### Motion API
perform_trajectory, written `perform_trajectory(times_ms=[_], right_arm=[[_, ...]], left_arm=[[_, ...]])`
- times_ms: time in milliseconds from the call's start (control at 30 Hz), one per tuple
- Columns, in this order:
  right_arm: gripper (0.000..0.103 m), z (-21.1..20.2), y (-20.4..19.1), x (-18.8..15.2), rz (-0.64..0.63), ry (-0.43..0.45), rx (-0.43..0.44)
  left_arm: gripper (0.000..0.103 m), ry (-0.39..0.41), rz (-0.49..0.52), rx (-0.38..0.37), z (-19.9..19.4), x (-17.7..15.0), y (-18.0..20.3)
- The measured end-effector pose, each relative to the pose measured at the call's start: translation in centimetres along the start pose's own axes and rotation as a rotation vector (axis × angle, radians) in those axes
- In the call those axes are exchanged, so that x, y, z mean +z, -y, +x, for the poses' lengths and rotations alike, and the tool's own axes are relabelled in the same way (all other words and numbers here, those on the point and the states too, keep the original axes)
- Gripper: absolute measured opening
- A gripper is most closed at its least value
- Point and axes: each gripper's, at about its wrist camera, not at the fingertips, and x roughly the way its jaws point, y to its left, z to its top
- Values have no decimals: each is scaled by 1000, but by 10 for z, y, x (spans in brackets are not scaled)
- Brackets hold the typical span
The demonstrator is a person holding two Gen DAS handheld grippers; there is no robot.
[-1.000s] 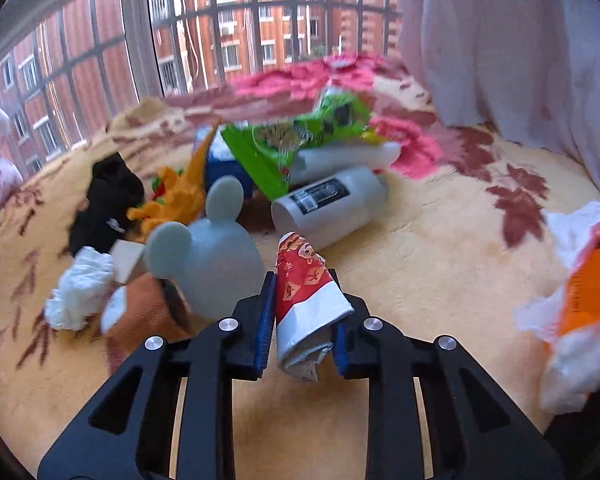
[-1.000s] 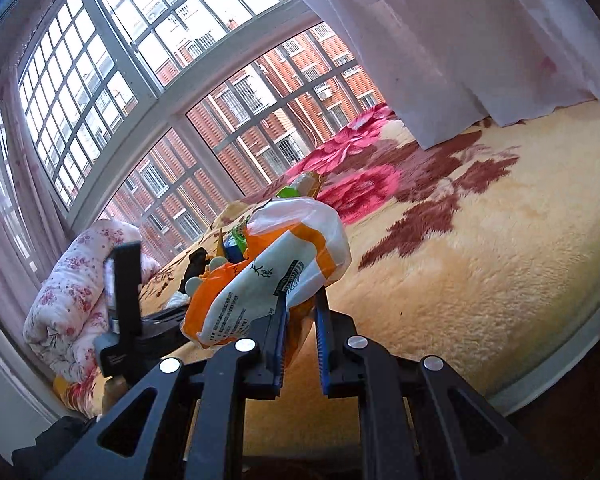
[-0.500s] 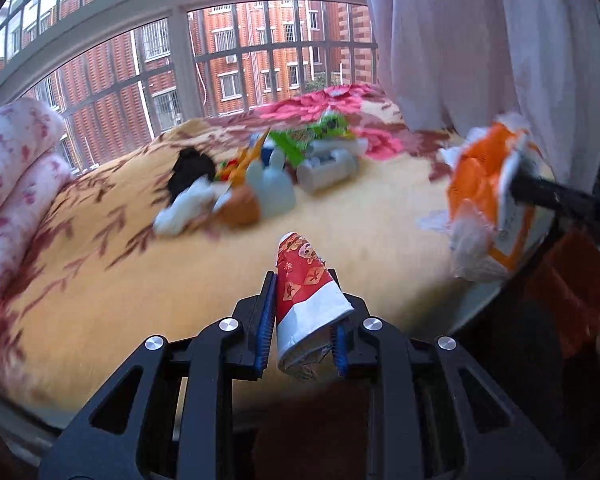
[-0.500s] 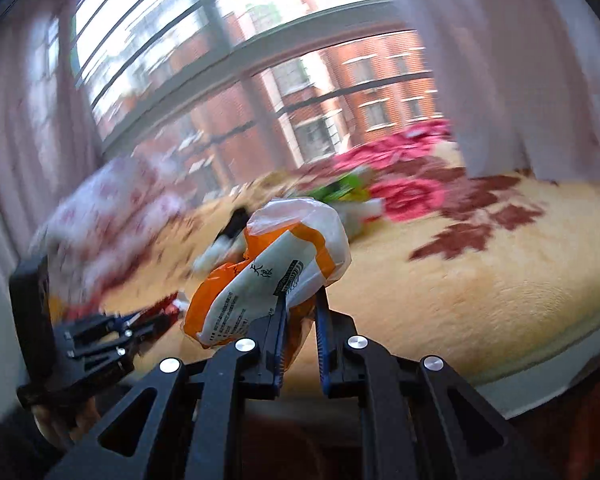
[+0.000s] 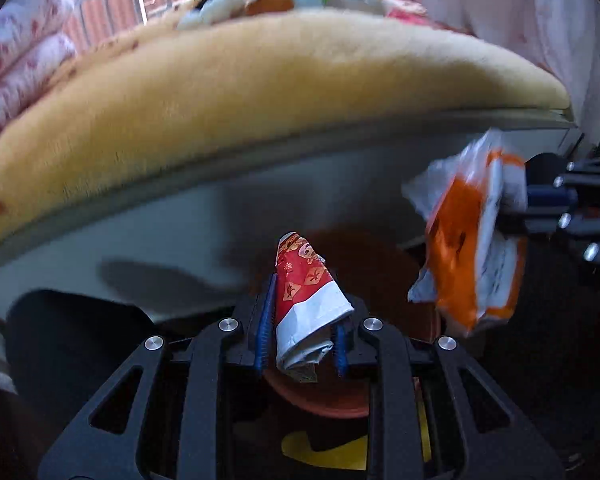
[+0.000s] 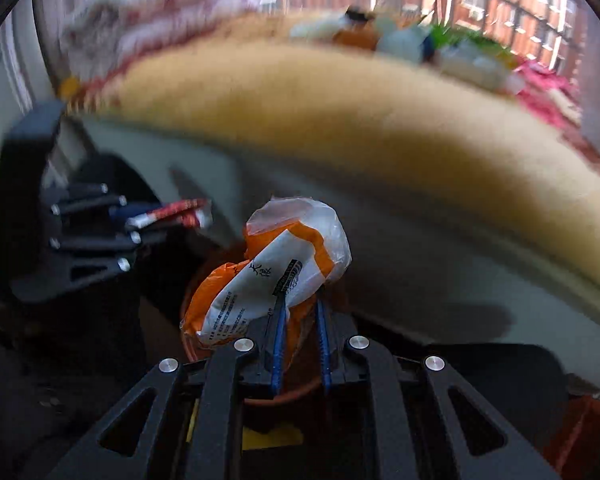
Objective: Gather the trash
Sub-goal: 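Carry both items down and release them into the orange bucket, then grasp the white bottle with the right gripper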
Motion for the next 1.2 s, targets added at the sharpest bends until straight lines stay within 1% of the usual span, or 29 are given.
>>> perform_trajectory(times_ms=[100, 200, 233, 267, 300, 333, 367, 400, 467, 500, 567, 633, 733, 800, 833, 933, 1000, 1067, 1133, 1167, 1200], right_arm=[[17, 31, -2, -5, -1, -79, 10], [20, 52, -2, -5, 1, -130, 32], [21, 60, -2, -6, -1, -149, 37], [25, 65, -2, -5, -2, -161, 39], [31, 70, -3, -5, -3, -171, 42], [36, 76, -3, -6, -5, -181, 47], [48, 78, -1, -9, -3, -183, 49], [49, 81, 1, -10, 5, -185, 51], [49, 83, 6, -12, 14, -195, 53], [49, 81, 8, -14, 19, -193, 55], [49, 75, 13, -16, 31, -183, 58], [49, 65, 19, -17, 41, -164, 55], [49, 41, 30, -18, 56, -113, 48], [49, 21, 39, -15, 80, -65, 61], [49, 7, 45, -11, 97, -27, 77], [49, -23, 53, 9, 130, 66, 101], [49, -44, 69, 25, 157, 138, 113], [50, -57, 86, 47, 183, 204, 85], [61, -64, 101, 69, 203, 257, 40], [78, -66, 113, 85, 228, 295, 1], [88, -72, 128, 97, 244, 322, -32]], left_arm=[[24, -26, -25, -2, 10, -2, -10], [25, -55, -35, -4, 21, -3, -16], [28, -65, -36, -5, 24, -3, -16], [31, -87, -39, -7, 31, -3, -18], [40, -106, -41, -9, 37, -3, -19], [48, -123, -45, -11, 43, -3, -20], [53, -142, -52, -9, 50, -5, -22], [60, -157, -62, -5, 55, -6, -24], [60, -182, -89, -22, 60, -5, -29], [60, -181, -97, -30, 60, -5, -31], [64, -164, -101, -39, 57, -4, -32], [65, -142, -97, -45, 52, -3, -32], [65, -110, -89, -55, 43, -3, -27], [65, -93, -83, -63, 33, -4, -29], [65, -81, -78, -65, 29, -2, -28], [66, -22, -52, -69, 7, 4, -21], [71, 12, -38, -60, -2, 10, -21], [73, 59, -22, -48, -15, 14, -19], [73, 91, -7, -35, -24, 21, -16], [73, 110, 0, -24, -29, 25, -13], [73, 124, 3, -21, -33, 29, -12]])
